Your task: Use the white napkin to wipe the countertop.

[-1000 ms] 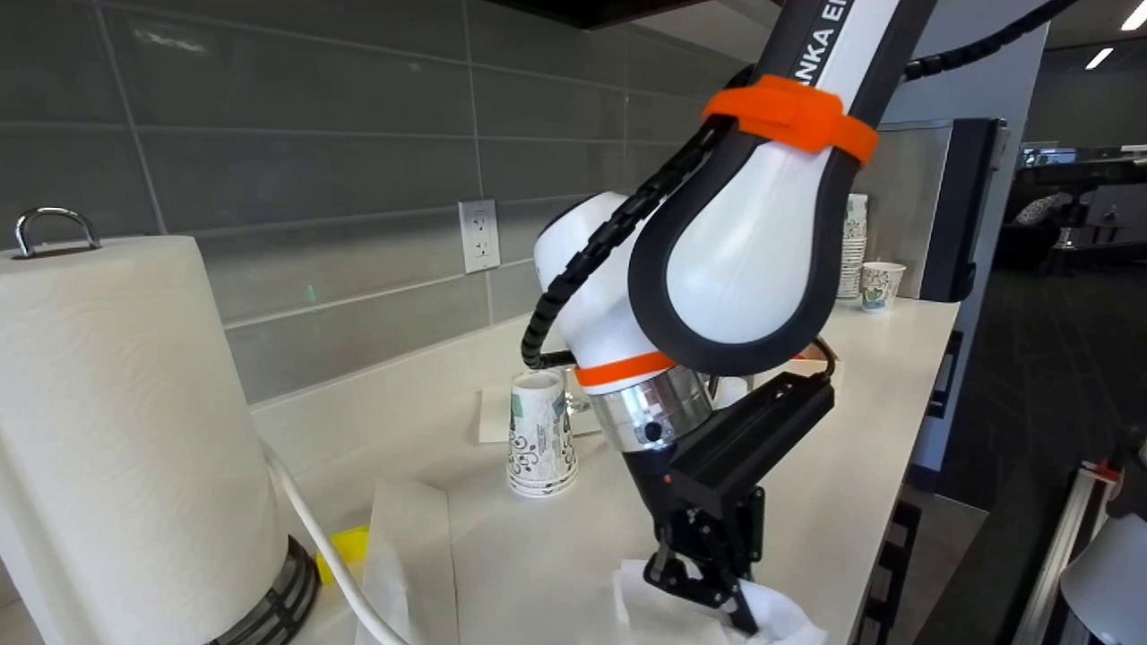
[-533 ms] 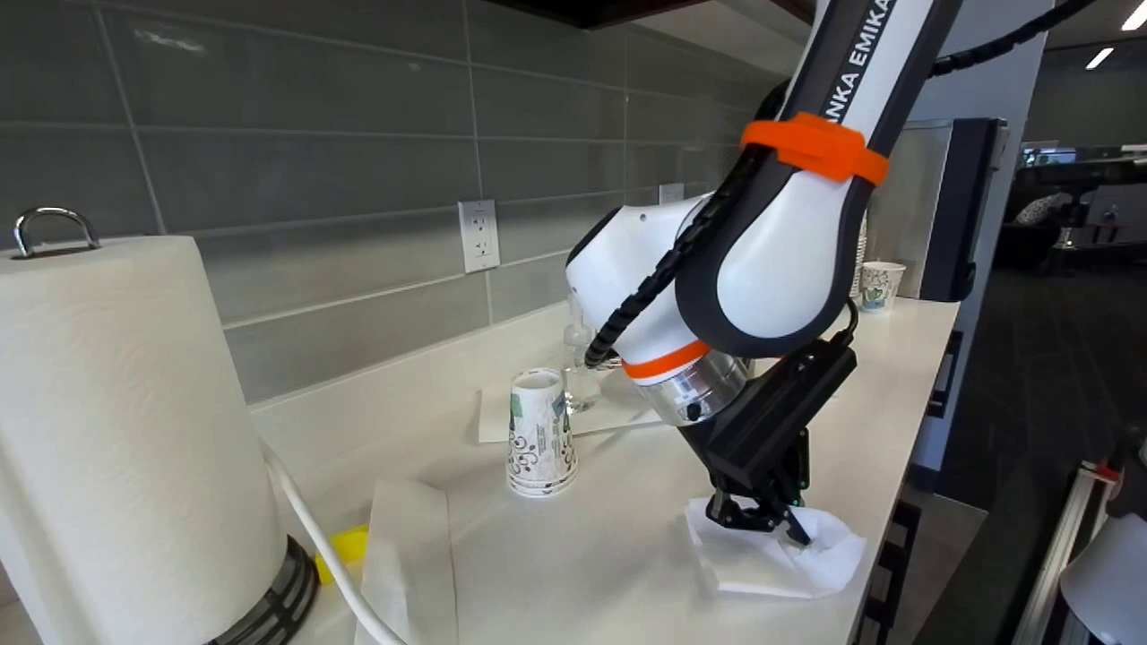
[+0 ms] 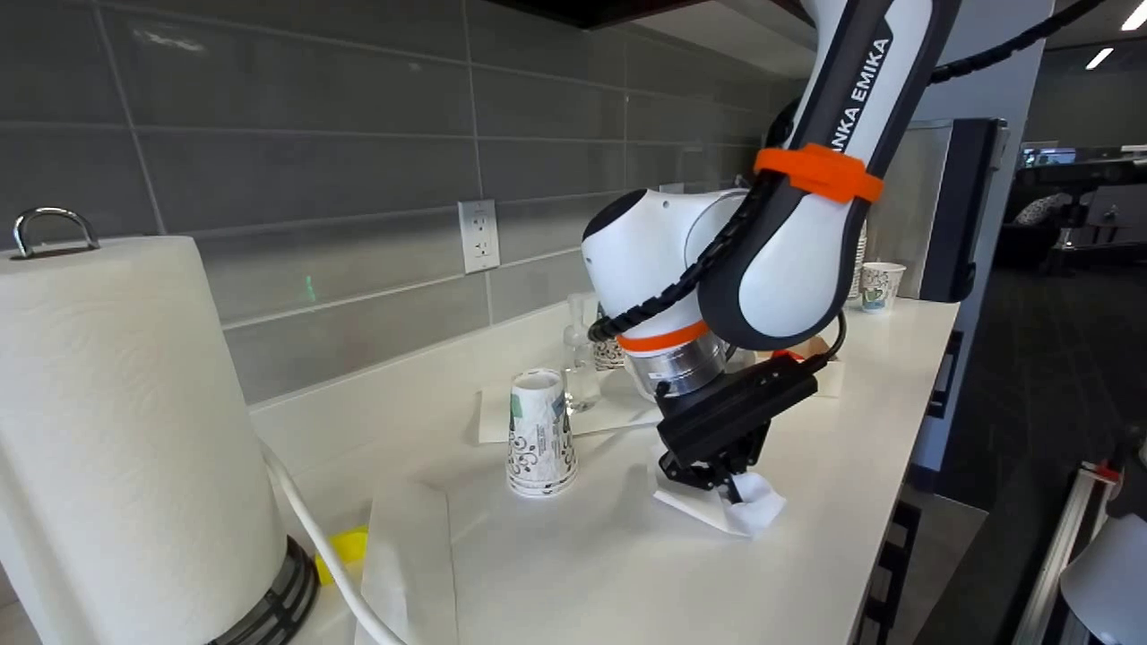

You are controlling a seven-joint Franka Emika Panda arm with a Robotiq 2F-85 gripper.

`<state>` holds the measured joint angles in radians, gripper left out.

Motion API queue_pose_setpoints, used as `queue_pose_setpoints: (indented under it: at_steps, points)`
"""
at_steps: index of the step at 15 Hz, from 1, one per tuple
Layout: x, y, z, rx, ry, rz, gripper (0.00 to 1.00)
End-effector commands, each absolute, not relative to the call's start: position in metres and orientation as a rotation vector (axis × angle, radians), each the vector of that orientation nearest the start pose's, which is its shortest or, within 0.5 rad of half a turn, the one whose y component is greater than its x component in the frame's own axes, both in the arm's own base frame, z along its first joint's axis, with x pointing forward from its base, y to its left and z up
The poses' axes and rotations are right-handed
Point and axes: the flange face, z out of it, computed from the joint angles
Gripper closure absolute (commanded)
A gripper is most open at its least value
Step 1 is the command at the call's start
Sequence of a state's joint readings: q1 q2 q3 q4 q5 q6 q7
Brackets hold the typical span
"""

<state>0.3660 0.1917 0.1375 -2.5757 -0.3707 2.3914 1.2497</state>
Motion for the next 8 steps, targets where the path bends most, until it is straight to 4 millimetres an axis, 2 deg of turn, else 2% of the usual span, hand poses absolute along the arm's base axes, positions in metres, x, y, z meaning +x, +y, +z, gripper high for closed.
queue_pose_setpoints:
  at_steps: [1,5,8]
  points:
    - [0.363,0.211,0.176,-3.35,0.803,0.032,1.0]
    - [0.364,0.241,0.187,-3.243,0.722,-0.048,1.0]
    - [0.351,0.259,0.187,-3.202,0.615,0.002,1.0]
